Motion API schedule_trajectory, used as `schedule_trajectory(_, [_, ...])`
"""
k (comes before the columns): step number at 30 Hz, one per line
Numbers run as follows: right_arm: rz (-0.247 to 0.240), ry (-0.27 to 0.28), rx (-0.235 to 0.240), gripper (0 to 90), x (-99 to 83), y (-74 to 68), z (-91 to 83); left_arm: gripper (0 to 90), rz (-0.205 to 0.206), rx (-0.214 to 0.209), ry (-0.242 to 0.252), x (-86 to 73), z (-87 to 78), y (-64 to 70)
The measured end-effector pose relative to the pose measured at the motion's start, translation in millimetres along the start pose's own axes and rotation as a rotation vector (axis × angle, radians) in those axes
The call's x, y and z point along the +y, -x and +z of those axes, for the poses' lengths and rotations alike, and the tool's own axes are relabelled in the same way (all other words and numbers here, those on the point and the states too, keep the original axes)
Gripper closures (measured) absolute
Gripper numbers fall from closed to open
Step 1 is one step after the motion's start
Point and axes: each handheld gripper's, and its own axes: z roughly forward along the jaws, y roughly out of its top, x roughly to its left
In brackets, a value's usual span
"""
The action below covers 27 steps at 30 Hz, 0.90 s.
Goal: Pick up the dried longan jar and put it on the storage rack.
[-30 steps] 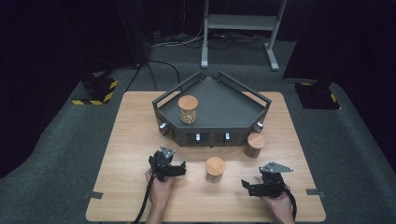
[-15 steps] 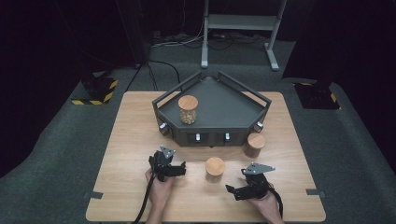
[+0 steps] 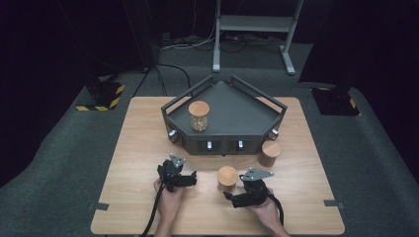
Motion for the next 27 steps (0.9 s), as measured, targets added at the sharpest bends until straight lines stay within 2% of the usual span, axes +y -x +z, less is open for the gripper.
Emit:
schedule_trajectory(7, [-0.029, 0.016, -0.021, 14.2, 6.4, -8.2, 10.3, 4.3, 0.000, 0.000, 0.000, 0.0, 0.0, 0.0])
schedule_trajectory(16, [-0.076, 0.053, -0.074, 24.3, 1.4, -17.0, 13.5, 4.3, 0.000, 0.000, 0.000, 0.0, 0.0, 0.0])
schedule_trajectory(22, [-0.107, 0.069, -0.077, 25.4, -0.4, -16.8, 13.4, 4.3, 0.000, 0.000, 0.000, -0.1, 0.0, 0.0])
schedule_trajectory(27, [-0.108, 0.067, -0.076, 25.5, 2.3, -16.7, 11.3, 4.3, -0.001, 0.000, 0.000, -0.1, 0.0, 0.0])
